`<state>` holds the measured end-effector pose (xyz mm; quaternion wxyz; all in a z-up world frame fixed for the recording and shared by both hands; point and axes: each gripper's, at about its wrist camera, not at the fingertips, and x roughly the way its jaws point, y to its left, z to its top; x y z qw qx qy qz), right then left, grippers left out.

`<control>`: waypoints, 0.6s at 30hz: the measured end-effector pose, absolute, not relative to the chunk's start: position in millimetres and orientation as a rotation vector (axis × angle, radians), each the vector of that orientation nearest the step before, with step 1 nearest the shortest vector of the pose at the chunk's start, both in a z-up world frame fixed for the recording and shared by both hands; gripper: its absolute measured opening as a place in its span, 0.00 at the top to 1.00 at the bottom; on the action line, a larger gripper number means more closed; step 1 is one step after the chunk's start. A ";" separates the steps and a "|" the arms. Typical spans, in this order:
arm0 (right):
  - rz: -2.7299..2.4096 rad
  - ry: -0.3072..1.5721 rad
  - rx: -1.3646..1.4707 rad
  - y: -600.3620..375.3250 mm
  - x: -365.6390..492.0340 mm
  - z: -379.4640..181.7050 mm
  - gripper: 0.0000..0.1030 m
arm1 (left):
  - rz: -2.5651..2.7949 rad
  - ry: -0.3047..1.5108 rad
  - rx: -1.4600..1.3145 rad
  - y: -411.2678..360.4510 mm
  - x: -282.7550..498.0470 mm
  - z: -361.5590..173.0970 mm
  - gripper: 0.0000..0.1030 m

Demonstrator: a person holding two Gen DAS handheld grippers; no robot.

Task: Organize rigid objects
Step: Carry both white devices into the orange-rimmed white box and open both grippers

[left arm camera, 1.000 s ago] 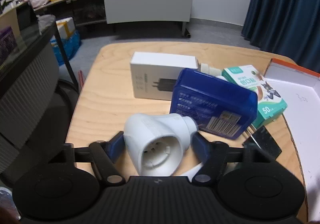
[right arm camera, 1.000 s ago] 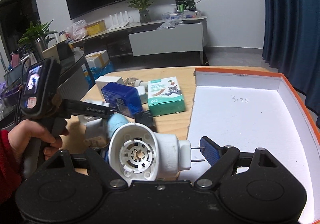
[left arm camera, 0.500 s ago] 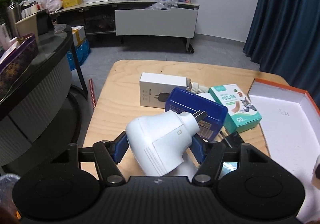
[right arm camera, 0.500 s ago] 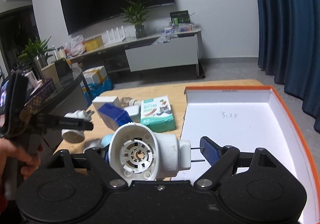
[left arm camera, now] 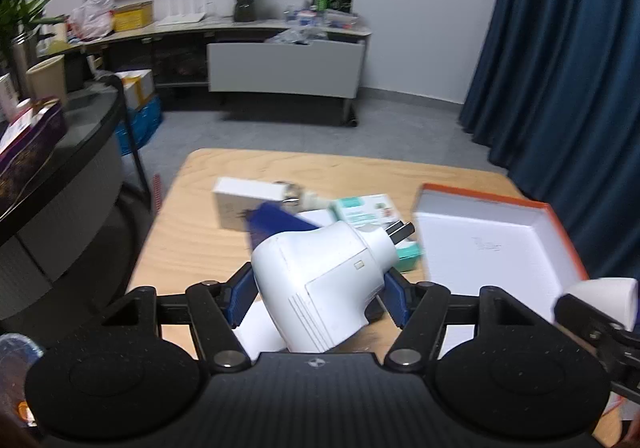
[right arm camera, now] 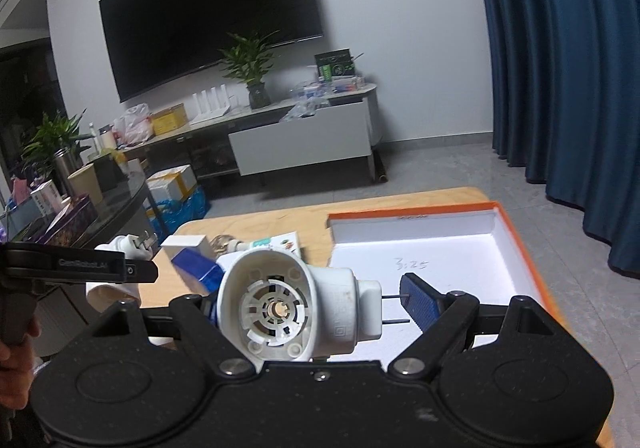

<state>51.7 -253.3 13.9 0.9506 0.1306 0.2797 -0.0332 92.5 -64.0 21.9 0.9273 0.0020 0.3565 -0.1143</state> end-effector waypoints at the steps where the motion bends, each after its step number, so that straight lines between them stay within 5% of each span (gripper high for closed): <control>1: -0.073 0.565 0.266 -257.5 51.1 15.3 0.04 | -0.245 0.730 0.003 -69.8 91.1 22.2 0.37; 18: -0.163 0.549 0.265 -311.5 46.6 19.9 0.04 | -0.392 0.739 0.043 -149.9 94.1 11.5 0.37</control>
